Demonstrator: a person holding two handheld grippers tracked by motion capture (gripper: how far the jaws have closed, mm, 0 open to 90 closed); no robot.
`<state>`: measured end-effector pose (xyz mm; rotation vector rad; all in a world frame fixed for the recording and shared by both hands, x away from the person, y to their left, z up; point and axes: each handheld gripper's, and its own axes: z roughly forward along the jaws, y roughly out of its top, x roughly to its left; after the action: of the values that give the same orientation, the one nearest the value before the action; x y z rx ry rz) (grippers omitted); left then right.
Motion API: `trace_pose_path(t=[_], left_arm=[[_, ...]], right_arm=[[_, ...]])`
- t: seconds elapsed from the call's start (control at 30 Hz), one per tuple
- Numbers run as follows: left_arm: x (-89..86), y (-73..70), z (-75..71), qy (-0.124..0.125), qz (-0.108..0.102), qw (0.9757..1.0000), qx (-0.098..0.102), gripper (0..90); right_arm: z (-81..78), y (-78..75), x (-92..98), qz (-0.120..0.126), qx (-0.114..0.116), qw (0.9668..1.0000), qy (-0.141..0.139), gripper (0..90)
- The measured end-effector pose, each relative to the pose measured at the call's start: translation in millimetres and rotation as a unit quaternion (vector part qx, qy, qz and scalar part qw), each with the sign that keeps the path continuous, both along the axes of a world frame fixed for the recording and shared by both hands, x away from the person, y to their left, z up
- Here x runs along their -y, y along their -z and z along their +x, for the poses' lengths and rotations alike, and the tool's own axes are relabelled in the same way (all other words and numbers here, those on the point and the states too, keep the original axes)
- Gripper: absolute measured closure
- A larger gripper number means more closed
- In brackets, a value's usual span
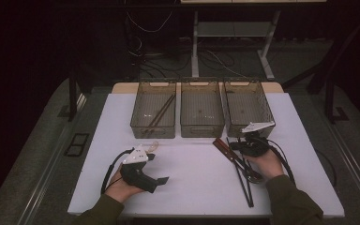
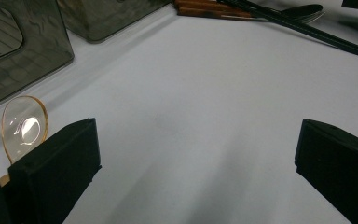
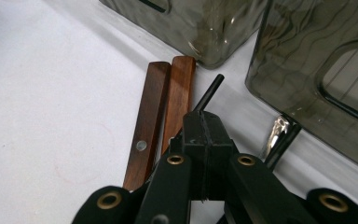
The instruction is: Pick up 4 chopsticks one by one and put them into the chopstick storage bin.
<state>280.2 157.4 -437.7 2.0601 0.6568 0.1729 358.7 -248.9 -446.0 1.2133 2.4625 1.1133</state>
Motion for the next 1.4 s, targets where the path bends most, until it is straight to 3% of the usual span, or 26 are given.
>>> trace_pose_path(t=[1.17,1.27,1.4], left_arm=[[0.3,0.0,-0.3,0.001,0.001,1.0000,0.000,0.0],[0.1,-0.3,-0.3,0.001,0.001,1.0000,0.001,0.0],[0.0,-0.4,-0.3,0.001,0.000,1.0000,0.002,0.0]], right_arm=[[-5.3,-4.1,-16.9,0.005,0.010,0.9995,-0.028,89.7],[-4.8,-5.3,-14.7,0.005,0.014,0.9995,-0.027,89.7],[-3.3,-9.6,-2.5,0.004,0.016,0.9999,-0.005,89.7]])
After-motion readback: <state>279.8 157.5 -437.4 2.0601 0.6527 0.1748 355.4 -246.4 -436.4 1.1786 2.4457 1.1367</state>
